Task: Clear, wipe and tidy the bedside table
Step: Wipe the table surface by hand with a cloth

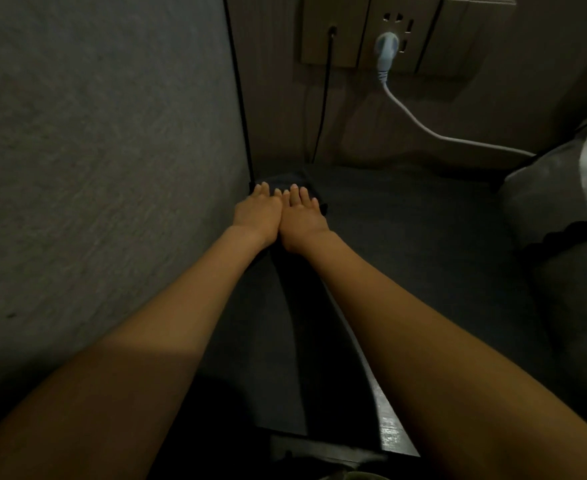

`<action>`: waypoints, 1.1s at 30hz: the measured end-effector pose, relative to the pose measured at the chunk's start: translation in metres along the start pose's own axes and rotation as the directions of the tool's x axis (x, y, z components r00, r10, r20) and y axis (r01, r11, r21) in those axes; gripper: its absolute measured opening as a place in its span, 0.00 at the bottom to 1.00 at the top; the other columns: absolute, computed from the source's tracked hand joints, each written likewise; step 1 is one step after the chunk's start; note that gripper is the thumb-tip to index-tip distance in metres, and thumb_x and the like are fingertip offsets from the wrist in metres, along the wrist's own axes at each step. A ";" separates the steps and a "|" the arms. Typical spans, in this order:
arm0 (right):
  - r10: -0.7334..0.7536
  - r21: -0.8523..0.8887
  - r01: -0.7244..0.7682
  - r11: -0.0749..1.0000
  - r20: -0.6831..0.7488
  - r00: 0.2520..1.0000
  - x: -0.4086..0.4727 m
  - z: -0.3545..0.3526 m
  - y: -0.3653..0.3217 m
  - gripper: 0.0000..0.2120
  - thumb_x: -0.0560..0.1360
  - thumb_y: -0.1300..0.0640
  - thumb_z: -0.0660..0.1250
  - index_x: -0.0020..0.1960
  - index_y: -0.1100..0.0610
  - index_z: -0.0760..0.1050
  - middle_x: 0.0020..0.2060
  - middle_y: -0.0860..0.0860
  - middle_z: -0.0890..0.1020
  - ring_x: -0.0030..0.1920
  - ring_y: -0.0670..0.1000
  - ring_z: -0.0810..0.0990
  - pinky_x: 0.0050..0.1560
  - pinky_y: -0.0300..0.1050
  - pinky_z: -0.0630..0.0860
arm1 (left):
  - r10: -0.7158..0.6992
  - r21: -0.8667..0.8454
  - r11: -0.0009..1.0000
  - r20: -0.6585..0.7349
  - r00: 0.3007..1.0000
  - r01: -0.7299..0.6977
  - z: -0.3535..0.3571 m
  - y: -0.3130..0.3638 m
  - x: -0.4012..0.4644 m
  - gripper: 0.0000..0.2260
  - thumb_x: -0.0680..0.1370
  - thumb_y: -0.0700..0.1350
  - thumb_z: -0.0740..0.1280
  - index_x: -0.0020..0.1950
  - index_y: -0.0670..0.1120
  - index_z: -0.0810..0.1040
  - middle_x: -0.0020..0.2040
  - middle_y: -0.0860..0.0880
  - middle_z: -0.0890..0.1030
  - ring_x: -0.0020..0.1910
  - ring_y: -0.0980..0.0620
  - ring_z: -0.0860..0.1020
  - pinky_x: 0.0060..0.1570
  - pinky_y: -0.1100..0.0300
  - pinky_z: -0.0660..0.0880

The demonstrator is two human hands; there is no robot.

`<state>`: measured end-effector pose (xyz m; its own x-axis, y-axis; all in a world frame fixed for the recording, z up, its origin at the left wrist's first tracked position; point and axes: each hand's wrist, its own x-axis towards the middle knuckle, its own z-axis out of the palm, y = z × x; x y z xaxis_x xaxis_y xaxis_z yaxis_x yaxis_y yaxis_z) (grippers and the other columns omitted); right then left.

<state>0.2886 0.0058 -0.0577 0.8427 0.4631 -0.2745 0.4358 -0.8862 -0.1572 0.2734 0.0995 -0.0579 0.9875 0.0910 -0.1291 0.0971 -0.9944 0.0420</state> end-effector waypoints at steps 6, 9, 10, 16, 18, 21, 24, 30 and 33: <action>-0.044 0.008 0.044 0.999 -0.006 0.999 0.018 -0.007 -0.014 0.37 0.80 0.59 0.60 0.79 0.61 0.40 0.79 0.61 0.43 0.79 0.61 0.42 0.78 0.57 0.46 | -0.029 0.016 0.999 -0.014 0.999 0.029 0.001 -0.021 0.005 0.29 0.81 0.38 0.60 0.80 0.42 0.51 0.79 0.40 0.51 0.79 0.42 0.50 0.76 0.47 0.51; -0.049 0.025 0.049 0.998 -0.001 0.999 0.028 -0.014 -0.014 0.35 0.81 0.60 0.59 0.79 0.61 0.41 0.79 0.60 0.44 0.79 0.60 0.42 0.78 0.57 0.46 | -0.029 0.030 0.999 -0.006 1.000 0.029 -0.004 -0.024 0.016 0.29 0.81 0.39 0.61 0.79 0.42 0.52 0.79 0.41 0.53 0.79 0.44 0.49 0.76 0.46 0.51; -0.051 0.031 0.051 0.998 0.002 0.999 0.031 -0.016 -0.013 0.35 0.81 0.60 0.59 0.79 0.60 0.41 0.79 0.60 0.44 0.79 0.60 0.42 0.78 0.57 0.46 | -0.030 0.026 0.999 -0.003 1.000 0.030 -0.006 -0.025 0.020 0.29 0.81 0.39 0.61 0.79 0.42 0.53 0.79 0.41 0.53 0.79 0.44 0.50 0.76 0.46 0.52; -0.054 0.022 0.054 0.998 -0.008 0.999 0.050 -0.023 -0.003 0.36 0.80 0.61 0.60 0.79 0.60 0.40 0.79 0.59 0.44 0.79 0.60 0.43 0.78 0.57 0.46 | -0.020 0.006 1.000 0.017 1.000 0.020 -0.008 -0.023 0.045 0.30 0.81 0.37 0.60 0.79 0.41 0.50 0.80 0.40 0.51 0.79 0.43 0.50 0.76 0.48 0.53; -0.055 0.027 0.055 0.998 -0.006 0.998 0.055 -0.027 0.002 0.37 0.80 0.61 0.61 0.79 0.60 0.40 0.79 0.59 0.44 0.79 0.59 0.43 0.78 0.57 0.46 | -0.011 -0.011 1.000 0.024 1.000 0.011 -0.010 -0.020 0.053 0.31 0.80 0.36 0.61 0.80 0.41 0.49 0.80 0.40 0.50 0.79 0.43 0.50 0.76 0.49 0.52; -0.059 0.031 0.059 0.998 -0.009 0.998 0.058 -0.029 0.011 0.37 0.80 0.61 0.61 0.80 0.59 0.40 0.79 0.59 0.44 0.79 0.59 0.43 0.78 0.56 0.45 | -0.002 -0.029 1.000 0.030 1.000 0.003 -0.010 -0.015 0.061 0.32 0.80 0.34 0.61 0.79 0.41 0.48 0.80 0.38 0.48 0.79 0.42 0.50 0.76 0.49 0.53; -0.059 0.035 0.060 0.998 -0.012 0.998 0.057 -0.028 0.019 0.37 0.80 0.61 0.60 0.80 0.58 0.39 0.79 0.59 0.43 0.79 0.59 0.42 0.78 0.55 0.44 | -0.003 -0.009 1.000 0.027 1.000 0.004 -0.007 -0.009 0.063 0.33 0.79 0.35 0.62 0.80 0.40 0.47 0.79 0.38 0.46 0.79 0.42 0.48 0.76 0.50 0.53; -0.038 0.035 0.039 0.999 -0.035 0.999 0.046 -0.026 0.045 0.36 0.81 0.61 0.60 0.79 0.59 0.40 0.79 0.59 0.44 0.79 0.59 0.43 0.78 0.55 0.45 | 0.006 0.011 1.000 0.015 1.000 -0.006 -0.004 0.019 0.061 0.34 0.79 0.36 0.64 0.80 0.41 0.47 0.80 0.39 0.46 0.79 0.42 0.47 0.77 0.48 0.50; -0.011 0.033 0.013 0.999 -0.040 0.999 0.036 -0.028 0.071 0.36 0.81 0.61 0.59 0.80 0.59 0.40 0.79 0.58 0.44 0.79 0.59 0.43 0.78 0.55 0.45 | 0.032 0.020 0.999 0.019 0.999 -0.032 -0.003 0.047 0.063 0.34 0.79 0.37 0.63 0.80 0.41 0.47 0.80 0.38 0.46 0.79 0.41 0.46 0.77 0.48 0.49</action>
<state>0.3588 -0.0402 -0.0523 0.8497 0.4723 -0.2343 0.4359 -0.8794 -0.1917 0.3404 0.0589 -0.0614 0.9875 0.0583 -0.1462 0.0627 -0.9977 0.0258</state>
